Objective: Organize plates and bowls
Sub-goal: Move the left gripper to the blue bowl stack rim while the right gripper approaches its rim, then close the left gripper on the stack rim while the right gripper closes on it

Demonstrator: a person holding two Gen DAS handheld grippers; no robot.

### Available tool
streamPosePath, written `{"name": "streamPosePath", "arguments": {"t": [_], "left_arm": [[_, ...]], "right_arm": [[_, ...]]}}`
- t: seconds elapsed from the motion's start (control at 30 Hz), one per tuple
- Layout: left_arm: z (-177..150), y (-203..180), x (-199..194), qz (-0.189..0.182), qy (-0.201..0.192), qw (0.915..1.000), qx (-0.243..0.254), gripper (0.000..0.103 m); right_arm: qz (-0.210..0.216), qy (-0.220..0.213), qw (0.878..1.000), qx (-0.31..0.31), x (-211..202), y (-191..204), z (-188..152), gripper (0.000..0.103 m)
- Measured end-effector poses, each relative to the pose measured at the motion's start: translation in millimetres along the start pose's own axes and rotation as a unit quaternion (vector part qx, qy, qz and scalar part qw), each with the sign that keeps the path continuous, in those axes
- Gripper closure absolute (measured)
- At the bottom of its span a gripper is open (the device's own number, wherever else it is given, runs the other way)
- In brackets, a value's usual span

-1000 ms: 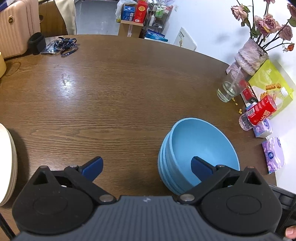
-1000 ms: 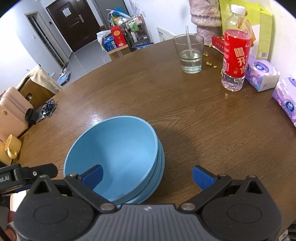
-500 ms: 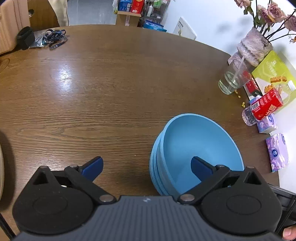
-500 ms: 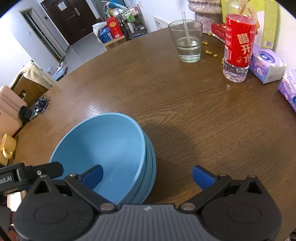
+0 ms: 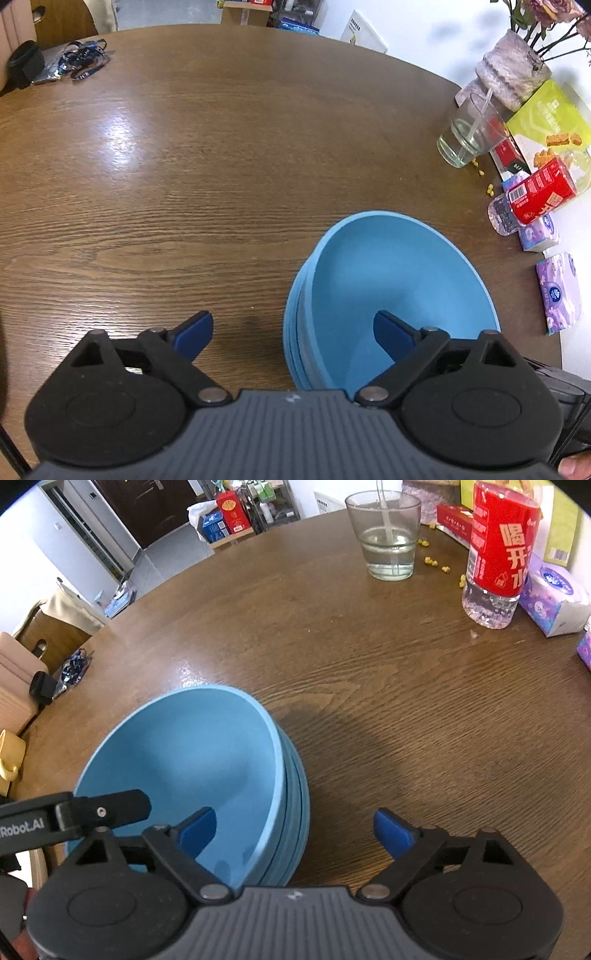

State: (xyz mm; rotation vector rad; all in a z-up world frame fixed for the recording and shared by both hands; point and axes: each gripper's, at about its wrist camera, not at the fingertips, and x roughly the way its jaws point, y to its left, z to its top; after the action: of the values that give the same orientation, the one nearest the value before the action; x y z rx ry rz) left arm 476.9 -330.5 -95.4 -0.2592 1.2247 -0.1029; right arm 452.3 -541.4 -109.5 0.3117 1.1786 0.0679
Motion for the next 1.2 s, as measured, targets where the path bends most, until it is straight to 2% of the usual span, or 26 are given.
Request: {"name": "streamPosePath", "arguments": {"t": [0.1, 0.33, 0.47, 0.6, 0.67, 0.73, 0.83, 1.2], "left_arm": [[0.1, 0.1, 5.8, -0.004, 0.007, 1.0000, 0.000, 0.016], [0.7, 2.3, 17.0, -0.005, 0.021, 0.9998, -0.002, 0.024], [0.7, 3.2, 21.4, -0.011, 0.025, 0.9996, -0.009, 0.029], [-0.9, 5.5, 27.5, -0.017, 0.035, 0.9991, -0.015, 0.049], [-2.2, 6.7, 28.5, -0.028, 0.035, 0.9988, -0.021, 0.053], [-2.4, 6.8, 27.1, -0.036, 0.032, 0.9986, -0.020, 0.062], [-2.0, 5.4, 26.0, -0.040, 0.029, 0.9987, -0.017, 0.068], [-2.0, 2.7, 25.2, -0.036, 0.020, 0.9991, -0.006, 0.071]], "right_arm": [[0.000, 0.007, 1.000, 0.000, 5.4, -0.2, -0.9, 0.018], [0.005, 0.018, 1.000, -0.002, 13.9, -1.2, -1.1, 0.029], [0.012, 0.020, 1.000, 0.001, 15.4, -2.5, -1.4, 0.030], [0.027, 0.018, 0.999, 0.006, 14.8, -3.3, -0.6, 0.041], [0.034, 0.017, 0.999, 0.006, 14.5, -3.4, -0.7, 0.047], [0.046, 0.016, 0.999, 0.009, 14.0, -3.8, -0.7, 0.057], [0.051, 0.014, 0.999, 0.009, 13.8, -2.6, -0.7, 0.060], [0.053, 0.006, 0.998, 0.014, 12.9, -5.8, -1.4, 0.065]]}}
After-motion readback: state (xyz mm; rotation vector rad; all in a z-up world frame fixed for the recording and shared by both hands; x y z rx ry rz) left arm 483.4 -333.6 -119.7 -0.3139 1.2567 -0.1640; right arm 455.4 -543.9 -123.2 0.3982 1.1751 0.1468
